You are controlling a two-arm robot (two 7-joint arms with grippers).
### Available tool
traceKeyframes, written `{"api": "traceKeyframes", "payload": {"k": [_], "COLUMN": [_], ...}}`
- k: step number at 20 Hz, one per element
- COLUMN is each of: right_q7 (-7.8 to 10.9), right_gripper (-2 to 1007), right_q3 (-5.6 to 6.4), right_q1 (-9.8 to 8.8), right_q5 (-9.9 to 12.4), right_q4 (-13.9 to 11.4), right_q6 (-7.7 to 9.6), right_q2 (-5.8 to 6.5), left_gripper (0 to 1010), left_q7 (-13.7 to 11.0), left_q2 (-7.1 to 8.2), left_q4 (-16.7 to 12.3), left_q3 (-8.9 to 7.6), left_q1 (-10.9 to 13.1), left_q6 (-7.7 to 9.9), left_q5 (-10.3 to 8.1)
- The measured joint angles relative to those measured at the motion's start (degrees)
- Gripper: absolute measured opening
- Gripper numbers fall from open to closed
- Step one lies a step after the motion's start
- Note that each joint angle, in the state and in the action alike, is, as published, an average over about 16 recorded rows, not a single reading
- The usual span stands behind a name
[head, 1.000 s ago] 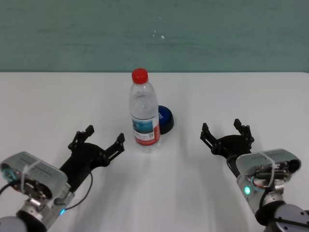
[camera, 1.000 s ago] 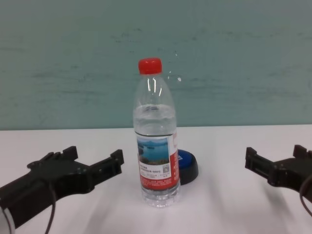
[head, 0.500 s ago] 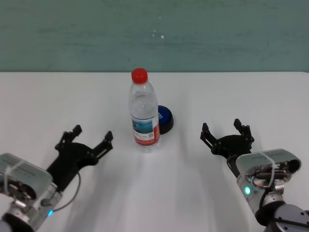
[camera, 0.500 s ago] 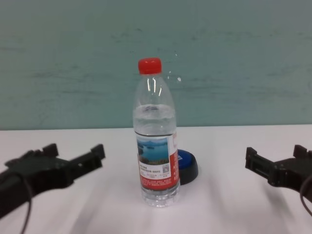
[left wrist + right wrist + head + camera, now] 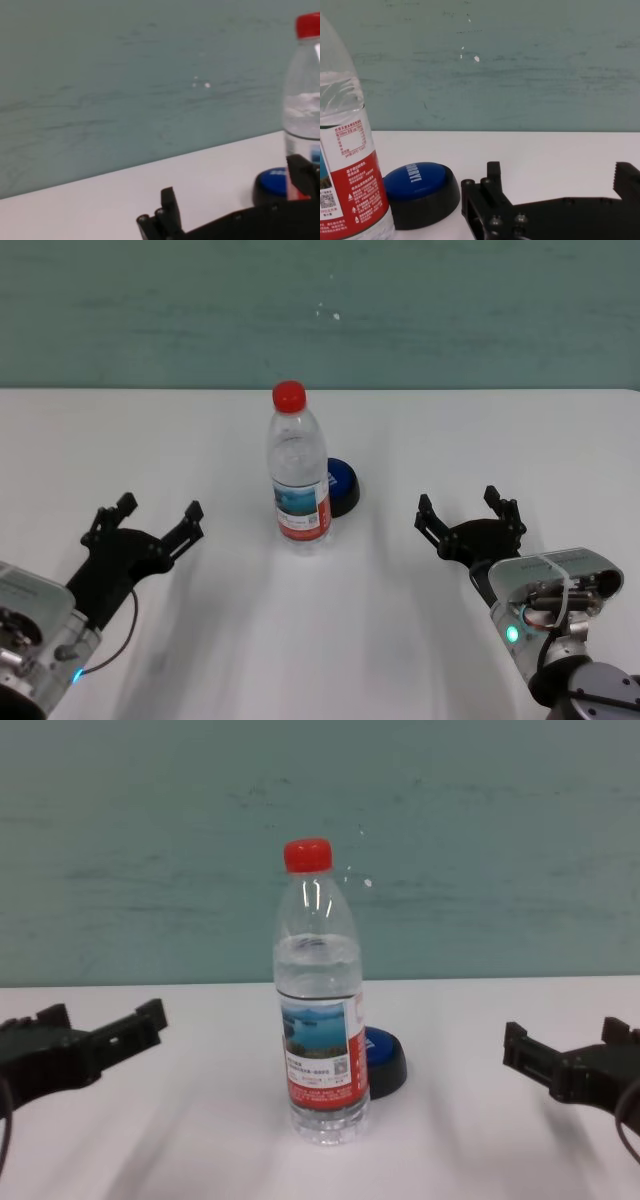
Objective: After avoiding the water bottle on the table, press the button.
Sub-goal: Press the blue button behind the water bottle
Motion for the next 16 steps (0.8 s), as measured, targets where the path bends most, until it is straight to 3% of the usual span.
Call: {"api": "traceKeyframes", "payload": {"k": [8,16], "right_q7": [0.0,0.0], "right_gripper": [1004,1004], "right_q3": [0.0,0.0], "right_q1": [0.0,0.0], "right_q5": [0.0,0.0], "right_q4": [0.0,0.0], "right_q6": [0.0,0.0], "right_q2": [0.0,0.0], "left_gripper": [1010,1010], "left_q7": [0.59,0.63], "left_q2": [-0.42,-1.22], "left_q4": [2.2,5.52], "left_q3": [-0.77,-0.11], "left_q1": [-2.01,-5.18], "left_q6": [0.63,-0.24], "left_q5": [0.07,1.06]}}
